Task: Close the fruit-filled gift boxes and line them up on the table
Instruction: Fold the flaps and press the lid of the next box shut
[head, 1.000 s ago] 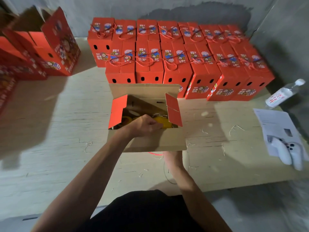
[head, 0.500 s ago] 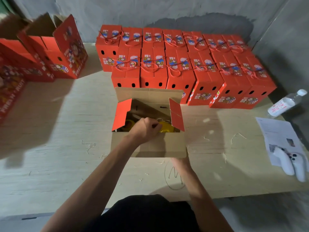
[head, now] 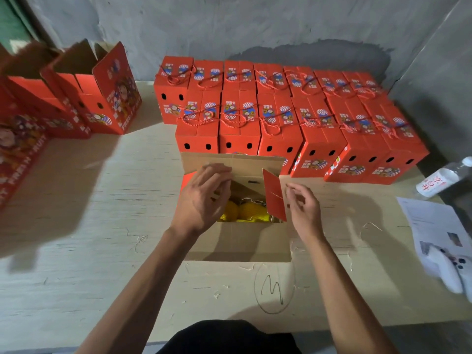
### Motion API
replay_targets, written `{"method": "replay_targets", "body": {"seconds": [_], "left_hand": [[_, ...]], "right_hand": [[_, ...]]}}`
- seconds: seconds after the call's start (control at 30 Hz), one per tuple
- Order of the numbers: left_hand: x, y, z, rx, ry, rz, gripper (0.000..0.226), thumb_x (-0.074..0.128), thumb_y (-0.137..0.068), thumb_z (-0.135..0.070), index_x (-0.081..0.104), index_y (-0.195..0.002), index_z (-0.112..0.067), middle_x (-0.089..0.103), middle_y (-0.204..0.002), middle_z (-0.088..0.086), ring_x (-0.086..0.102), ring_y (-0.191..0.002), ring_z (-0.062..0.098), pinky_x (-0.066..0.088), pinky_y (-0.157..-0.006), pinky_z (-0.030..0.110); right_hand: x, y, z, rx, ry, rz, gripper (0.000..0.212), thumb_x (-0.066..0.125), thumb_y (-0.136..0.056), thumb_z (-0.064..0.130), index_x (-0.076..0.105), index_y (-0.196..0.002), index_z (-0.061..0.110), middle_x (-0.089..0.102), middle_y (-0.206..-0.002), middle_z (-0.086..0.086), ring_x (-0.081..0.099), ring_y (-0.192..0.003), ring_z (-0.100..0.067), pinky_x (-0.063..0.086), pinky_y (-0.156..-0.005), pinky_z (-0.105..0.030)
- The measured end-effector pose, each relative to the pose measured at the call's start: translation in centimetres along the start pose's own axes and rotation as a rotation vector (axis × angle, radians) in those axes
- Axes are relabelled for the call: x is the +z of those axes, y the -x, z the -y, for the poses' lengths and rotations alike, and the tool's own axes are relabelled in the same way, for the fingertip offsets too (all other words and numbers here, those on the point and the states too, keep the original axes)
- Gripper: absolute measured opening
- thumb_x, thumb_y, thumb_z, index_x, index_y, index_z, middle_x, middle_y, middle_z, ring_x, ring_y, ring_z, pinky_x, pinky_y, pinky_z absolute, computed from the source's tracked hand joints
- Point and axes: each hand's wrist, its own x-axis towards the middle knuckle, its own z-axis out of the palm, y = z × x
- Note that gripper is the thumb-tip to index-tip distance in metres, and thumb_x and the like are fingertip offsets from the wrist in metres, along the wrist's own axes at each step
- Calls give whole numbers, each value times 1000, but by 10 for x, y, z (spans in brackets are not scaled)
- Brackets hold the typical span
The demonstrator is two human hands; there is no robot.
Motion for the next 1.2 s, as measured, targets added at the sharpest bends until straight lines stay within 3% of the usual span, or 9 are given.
{"method": "replay_targets", "body": {"seconds": [0.13,0.33,0.43,0.57,0.7,0.83,0.97,1.07,1.2], "left_hand": [[-13,-3,11,-224,-101,-40,20,54,-105,-18,69,-114,-6,69,-119,5,61,-108,24,50,-92,35],[-11,20,52,-442,-18,194,42,31,-111,-32,66,-118,-10,66,-123,4,55,-115,22,41,-100,29],[-2,29,64,-494,-41,216,23,54,-105,-19,74,-101,-7,67,-121,5,57,-111,28,47,-96,36],[8,34,69,-483,-90,207,9,72,-94,-16,74,-101,-11,68,-117,1,54,-108,24,51,-90,44],[12,36,64,-651,27,-12,45,76,-92,-33,50,-127,-22,51,-120,-12,56,-100,3,54,-78,29],[14,39,62,-723,79,-69,95,85,-83,-31,23,-155,-20,35,-151,2,60,-117,16,57,-85,38],[13,41,67,-549,-24,-17,72,71,-86,-60,49,-136,-13,42,-150,1,41,-139,25,44,-110,43],[10,43,69,-609,181,-41,59,69,-90,-60,53,-132,-22,52,-138,-11,55,-128,13,52,-103,40],[10,46,76,-654,302,-38,51,79,-87,-47,57,-128,-29,56,-136,-12,58,-124,13,56,-98,40]], "right_hand": [[17,-11,11,-225,129,13,26,55,-106,25,70,-122,12,54,-132,-1,60,-119,-17,60,-90,-37],[31,-22,11,-332,393,-43,23,62,-102,16,66,-122,8,55,-133,-6,62,-115,-21,60,-78,-37],[32,-26,11,-236,304,-39,57,63,-101,16,37,-151,15,46,-148,-6,61,-113,-15,56,-74,-28],[32,-27,12,-177,245,80,79,56,-104,15,7,-164,30,36,-164,-5,49,-137,-14,44,-100,-25],[32,-26,11,-237,213,56,73,58,-101,11,23,-160,34,42,-160,0,50,-137,-12,43,-99,-10],[30,-30,6,-351,167,25,37,69,-94,4,61,-129,10,61,-130,-4,61,-121,-17,59,-91,-43],[23,-26,3,-257,103,175,54,83,-86,36,59,-133,23,63,-132,8,62,-122,-9,59,-94,-38],[14,-21,4,-115,96,328,83,77,-74,75,40,-144,51,54,-138,25,61,-119,0,60,-90,-28],[17,-18,1,-112,88,319,72,66,-83,75,42,-146,49,47,-146,26,55,-131,-8,57,-101,-42]]}}
